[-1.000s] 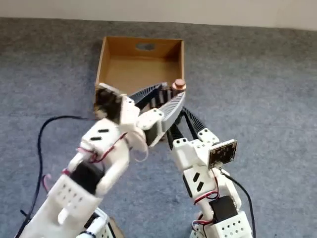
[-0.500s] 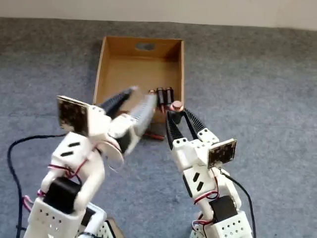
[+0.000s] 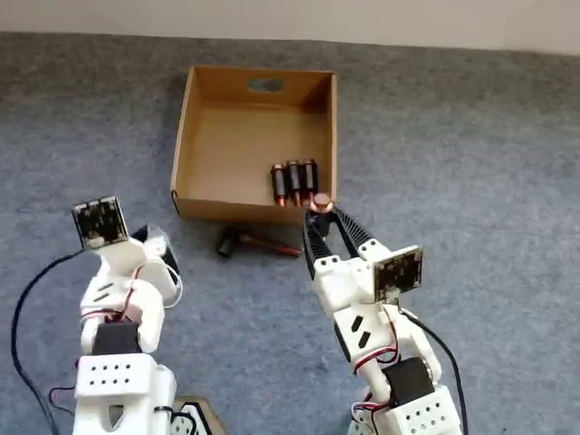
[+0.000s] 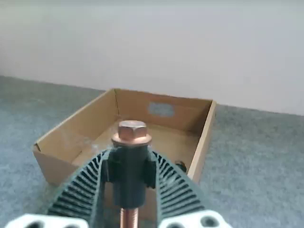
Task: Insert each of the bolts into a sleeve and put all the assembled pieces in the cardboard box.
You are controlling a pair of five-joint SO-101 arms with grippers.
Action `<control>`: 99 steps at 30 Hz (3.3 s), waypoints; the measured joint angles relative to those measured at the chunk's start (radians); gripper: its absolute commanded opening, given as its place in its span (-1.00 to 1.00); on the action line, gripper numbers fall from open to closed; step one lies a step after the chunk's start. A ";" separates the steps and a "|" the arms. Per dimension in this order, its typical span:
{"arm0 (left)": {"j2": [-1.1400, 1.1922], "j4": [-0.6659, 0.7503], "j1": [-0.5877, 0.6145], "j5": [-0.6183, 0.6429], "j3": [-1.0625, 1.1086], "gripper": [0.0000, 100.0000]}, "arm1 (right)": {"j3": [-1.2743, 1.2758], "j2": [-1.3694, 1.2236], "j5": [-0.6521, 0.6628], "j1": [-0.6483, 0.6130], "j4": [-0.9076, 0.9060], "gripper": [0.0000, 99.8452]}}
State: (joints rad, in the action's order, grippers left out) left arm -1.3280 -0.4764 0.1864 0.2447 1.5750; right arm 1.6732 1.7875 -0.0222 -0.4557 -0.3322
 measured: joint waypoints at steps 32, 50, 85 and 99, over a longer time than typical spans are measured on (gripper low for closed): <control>0.000 0.201 0.006 -0.002 0.109 -0.95 | -0.839 -0.704 -0.014 0.110 -0.058 -0.99; 0.000 0.201 0.006 -0.002 0.109 -0.95 | -1.220 -1.725 -0.132 -0.114 0.038 -0.99; 0.000 0.201 0.006 -0.002 0.109 -0.95 | -1.519 -2.240 -0.229 -0.115 -0.018 -0.96; 0.000 0.201 0.006 -0.002 0.109 -0.95 | -1.725 -2.245 -0.229 -0.115 -0.255 -0.76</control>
State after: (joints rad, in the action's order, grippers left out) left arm -1.3280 -0.2754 0.1926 0.2432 1.6840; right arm -0.0514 -0.4572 -0.2509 -0.5708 -0.5869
